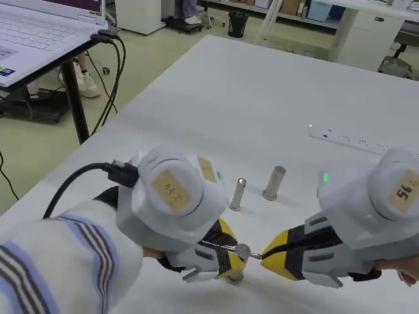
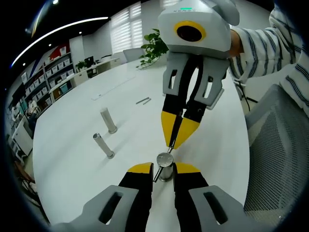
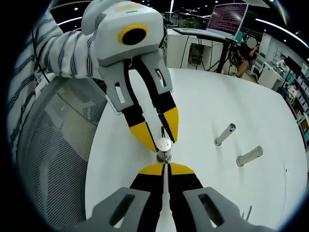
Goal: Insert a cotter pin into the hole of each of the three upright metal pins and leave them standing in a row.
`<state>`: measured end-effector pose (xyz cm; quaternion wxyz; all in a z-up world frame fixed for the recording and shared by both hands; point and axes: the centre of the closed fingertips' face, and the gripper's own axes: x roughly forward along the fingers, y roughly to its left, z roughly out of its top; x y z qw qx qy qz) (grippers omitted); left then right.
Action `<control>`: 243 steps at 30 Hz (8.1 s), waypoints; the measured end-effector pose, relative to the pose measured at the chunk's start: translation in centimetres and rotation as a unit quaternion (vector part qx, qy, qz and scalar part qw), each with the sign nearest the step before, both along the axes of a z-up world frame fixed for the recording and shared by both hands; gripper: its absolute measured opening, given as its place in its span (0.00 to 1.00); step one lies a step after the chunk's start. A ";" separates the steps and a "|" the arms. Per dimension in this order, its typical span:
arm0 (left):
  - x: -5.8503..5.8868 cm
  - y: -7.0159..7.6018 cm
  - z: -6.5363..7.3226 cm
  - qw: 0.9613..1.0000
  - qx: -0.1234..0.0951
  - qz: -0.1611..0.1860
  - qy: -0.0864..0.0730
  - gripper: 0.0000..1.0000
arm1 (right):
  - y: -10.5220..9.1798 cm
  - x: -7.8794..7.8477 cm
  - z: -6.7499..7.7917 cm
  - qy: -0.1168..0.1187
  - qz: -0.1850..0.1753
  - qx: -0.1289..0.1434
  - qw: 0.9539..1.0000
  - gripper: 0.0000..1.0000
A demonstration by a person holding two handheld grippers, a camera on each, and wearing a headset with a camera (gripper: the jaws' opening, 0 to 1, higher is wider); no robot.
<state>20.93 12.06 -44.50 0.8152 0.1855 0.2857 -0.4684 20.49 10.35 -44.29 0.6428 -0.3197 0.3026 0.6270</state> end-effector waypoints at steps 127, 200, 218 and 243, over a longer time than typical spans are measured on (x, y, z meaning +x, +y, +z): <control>-2.9 2.3 2.7 0.959 -0.132 0.243 0.054 0.96 | -3.2 2.9 2.0 -0.011 -0.166 0.237 0.957 0.57; 11.2 2.6 -1.9 0.967 -0.039 0.249 0.039 0.05 | -22.4 -2.5 5.7 -0.031 -0.483 0.232 0.844 0.64; 8.1 6.6 1.4 0.953 -0.025 0.300 0.017 0.05 | -19.8 -1.7 5.7 -0.029 -0.460 0.247 0.853 0.63; -1.4 1.9 1.6 0.932 -0.071 0.355 0.021 0.05 | -18.0 -1.1 4.5 -0.009 -0.421 0.254 0.871 0.62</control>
